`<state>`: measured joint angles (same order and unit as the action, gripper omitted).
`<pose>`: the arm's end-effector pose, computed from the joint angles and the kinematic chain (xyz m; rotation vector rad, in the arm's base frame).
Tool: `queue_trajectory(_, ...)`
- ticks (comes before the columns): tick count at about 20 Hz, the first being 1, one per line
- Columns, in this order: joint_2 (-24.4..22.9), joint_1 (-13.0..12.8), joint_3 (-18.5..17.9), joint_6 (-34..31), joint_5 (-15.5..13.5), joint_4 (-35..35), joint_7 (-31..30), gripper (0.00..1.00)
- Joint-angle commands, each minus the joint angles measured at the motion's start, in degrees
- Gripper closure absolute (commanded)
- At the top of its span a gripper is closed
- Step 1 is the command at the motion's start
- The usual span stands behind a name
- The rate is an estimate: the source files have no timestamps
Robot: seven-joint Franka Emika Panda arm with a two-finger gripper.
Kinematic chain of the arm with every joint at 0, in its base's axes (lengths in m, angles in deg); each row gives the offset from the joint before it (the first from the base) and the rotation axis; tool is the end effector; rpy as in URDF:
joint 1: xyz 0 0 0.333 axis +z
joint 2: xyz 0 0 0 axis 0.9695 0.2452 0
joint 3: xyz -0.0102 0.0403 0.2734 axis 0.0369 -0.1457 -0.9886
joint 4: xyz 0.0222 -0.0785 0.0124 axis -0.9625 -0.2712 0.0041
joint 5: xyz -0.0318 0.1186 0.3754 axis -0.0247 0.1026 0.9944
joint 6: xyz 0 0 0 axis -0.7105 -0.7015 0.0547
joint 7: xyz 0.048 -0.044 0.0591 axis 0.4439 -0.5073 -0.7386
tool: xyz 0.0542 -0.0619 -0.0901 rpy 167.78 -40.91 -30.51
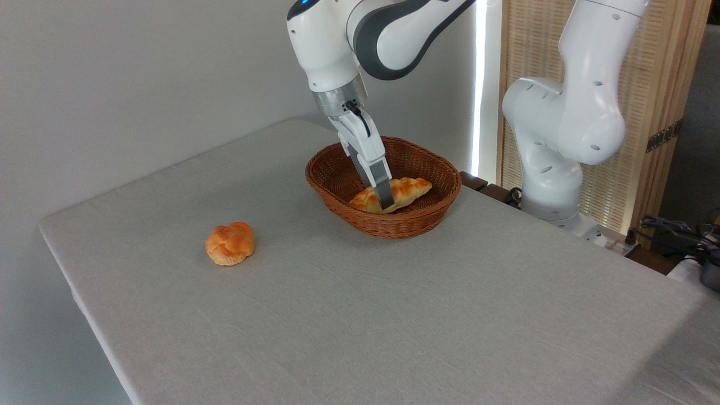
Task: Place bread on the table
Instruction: 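Lower the gripper into the basket and close on the braided roll, then lift the braided roll out of the basket and carry it beside the bun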
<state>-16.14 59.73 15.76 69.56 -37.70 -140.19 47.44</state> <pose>0.3431 -0.2103 0.3679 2.6134 -1.6146 -0.3110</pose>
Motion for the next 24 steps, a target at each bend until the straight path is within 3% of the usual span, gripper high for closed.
queue_trajectory(1, 0.0, -0.4, -0.6, 0.9, -1.1, -0.5, 1.9, 0.72)
queue_trajectory(11, 0.0, -0.4, -0.6, 0.1, -1.1, -0.5, 1.9, 0.73)
queue_trajectory(14, -0.1, -0.4, -0.6, -3.3, -0.8, -0.1, 3.1, 0.73)
queue_trajectory(24, -0.8, -0.4, -1.3, -10.4, -2.0, 8.9, 2.4, 0.73)
